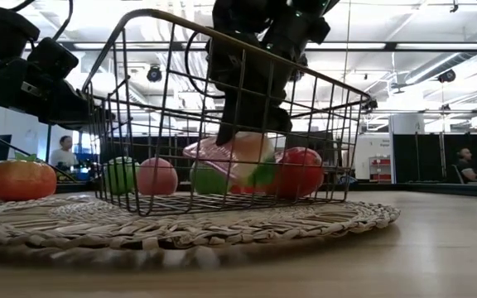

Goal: Build produce basket
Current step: Put the watermelon into the gold wire basket, then adjust the gold wire basket

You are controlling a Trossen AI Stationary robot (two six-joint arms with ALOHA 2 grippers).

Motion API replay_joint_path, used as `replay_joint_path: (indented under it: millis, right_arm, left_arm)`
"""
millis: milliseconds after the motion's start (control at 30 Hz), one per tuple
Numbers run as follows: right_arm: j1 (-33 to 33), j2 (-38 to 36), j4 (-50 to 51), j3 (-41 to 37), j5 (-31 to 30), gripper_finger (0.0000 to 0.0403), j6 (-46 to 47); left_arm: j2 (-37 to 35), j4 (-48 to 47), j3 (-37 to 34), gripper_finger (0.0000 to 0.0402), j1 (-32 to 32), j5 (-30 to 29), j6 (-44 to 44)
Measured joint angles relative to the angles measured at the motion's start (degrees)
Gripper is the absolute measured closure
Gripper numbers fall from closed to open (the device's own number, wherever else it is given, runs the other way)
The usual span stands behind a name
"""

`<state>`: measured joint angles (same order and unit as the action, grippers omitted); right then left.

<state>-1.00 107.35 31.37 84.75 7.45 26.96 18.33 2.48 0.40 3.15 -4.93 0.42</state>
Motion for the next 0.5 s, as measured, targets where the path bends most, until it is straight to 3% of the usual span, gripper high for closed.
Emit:
replay_joint_path:
  millis: [500]
  right_arm:
    - [0.2,-0.2,8.3,0.7,-8.6,0.0223,-0.8]
  left_arm:
    - [0.0,0.0,0.0,0.0398,0.0,0.0,0.0]
